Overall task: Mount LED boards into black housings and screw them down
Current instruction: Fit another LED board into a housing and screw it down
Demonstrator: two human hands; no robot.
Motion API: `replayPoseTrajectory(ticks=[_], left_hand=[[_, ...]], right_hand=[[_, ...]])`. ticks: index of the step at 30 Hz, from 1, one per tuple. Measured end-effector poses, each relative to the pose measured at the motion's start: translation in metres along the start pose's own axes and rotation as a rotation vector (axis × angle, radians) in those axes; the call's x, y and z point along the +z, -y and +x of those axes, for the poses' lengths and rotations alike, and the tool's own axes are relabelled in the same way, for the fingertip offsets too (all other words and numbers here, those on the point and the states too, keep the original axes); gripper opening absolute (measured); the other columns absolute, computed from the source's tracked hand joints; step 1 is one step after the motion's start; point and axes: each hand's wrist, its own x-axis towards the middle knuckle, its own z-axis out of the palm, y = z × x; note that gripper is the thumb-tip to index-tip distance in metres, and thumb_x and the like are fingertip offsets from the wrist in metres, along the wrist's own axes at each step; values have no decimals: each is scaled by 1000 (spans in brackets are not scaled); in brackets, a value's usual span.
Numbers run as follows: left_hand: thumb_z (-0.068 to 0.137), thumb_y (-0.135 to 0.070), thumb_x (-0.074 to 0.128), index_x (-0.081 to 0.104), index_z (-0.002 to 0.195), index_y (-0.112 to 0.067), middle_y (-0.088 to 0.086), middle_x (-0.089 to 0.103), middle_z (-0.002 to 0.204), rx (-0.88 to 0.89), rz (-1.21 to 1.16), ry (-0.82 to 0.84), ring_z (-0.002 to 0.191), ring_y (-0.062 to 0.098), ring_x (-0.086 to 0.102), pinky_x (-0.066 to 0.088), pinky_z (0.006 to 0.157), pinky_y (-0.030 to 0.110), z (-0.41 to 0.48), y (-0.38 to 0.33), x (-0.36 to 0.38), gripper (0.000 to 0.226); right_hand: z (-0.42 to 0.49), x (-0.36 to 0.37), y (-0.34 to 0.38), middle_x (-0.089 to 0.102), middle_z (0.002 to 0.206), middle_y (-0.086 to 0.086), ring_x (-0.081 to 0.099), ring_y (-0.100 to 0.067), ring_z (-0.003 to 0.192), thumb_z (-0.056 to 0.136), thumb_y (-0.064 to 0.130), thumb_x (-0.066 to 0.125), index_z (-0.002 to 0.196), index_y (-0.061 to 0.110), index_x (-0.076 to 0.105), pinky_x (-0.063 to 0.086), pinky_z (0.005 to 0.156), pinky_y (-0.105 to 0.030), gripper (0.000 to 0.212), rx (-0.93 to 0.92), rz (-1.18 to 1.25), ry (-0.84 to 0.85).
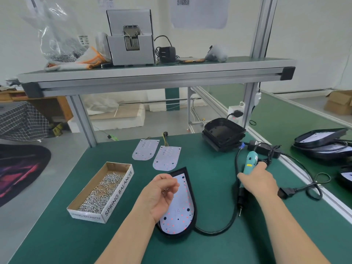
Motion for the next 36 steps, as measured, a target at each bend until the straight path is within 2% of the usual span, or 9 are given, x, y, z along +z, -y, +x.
replayPoseTrajectory(ticks=[4,8,11,14,19,23,25,28,36], left_hand=[[87,0,69,63,78,-9,6,64,62,-16,-32,10,49,8,59,44,41,12,-1,-1,-3,14],[86,-2,71,64,83,-2,8,67,66,-8,-121,1,54,10,66,51,46,12,0,2,-4,7],[87,4,67,67,86,6,13,70,73,-18,-196,11,66,18,74,56,53,16,1,5,-3,3],[91,10,59,67,92,12,19,73,80,-35,-203,41,72,25,76,58,55,19,-1,8,-2,8],[90,3,63,75,76,7,17,72,76,-90,-177,68,62,21,73,57,50,19,-7,11,1,19],[89,-2,65,78,73,5,15,70,75,-132,-188,50,54,14,67,55,48,16,-8,13,4,22],[85,-1,67,77,75,7,16,70,76,-157,-220,55,54,14,67,55,47,17,-8,14,6,16],[72,0,71,76,78,9,18,70,78,-187,-269,79,55,15,67,55,46,17,-11,13,8,12],[70,2,70,71,91,12,19,69,79,-222,-320,76,54,18,68,54,43,18,-16,7,10,22]], right_hand=[[10,-4,-7,58,89,-12,55,-30,78,75,30,74,111,4,53,43,64,-35,49,170,508,158],[8,-20,-7,55,74,-8,49,-19,54,84,16,69,96,9,57,42,47,-24,18,255,1051,350],[-8,-32,3,53,71,-1,47,-9,45,93,28,67,91,13,59,41,39,-16,17,147,1309,415],[-31,-40,20,56,79,2,48,-8,57,95,36,64,106,16,63,42,46,-15,24,18,1511,390],[-66,-49,52,56,70,0,47,-11,58,79,33,71,87,14,68,35,49,-19,21,-113,1702,545],[-86,-38,88,58,75,1,53,-8,57,82,16,75,89,14,60,42,55,-19,16,-46,1813,367],[-93,-30,103,59,68,5,54,-7,52,86,7,73,88,14,56,46,53,-18,18,-44,1867,180],[-102,-21,116,56,54,9,51,-8,49,88,7,72,79,18,54,44,50,-18,23,-110,1784,-11],[-103,-20,124,55,55,7,52,-9,52,88,11,73,81,17,54,45,52,-20,21,-151,1752,-103]])
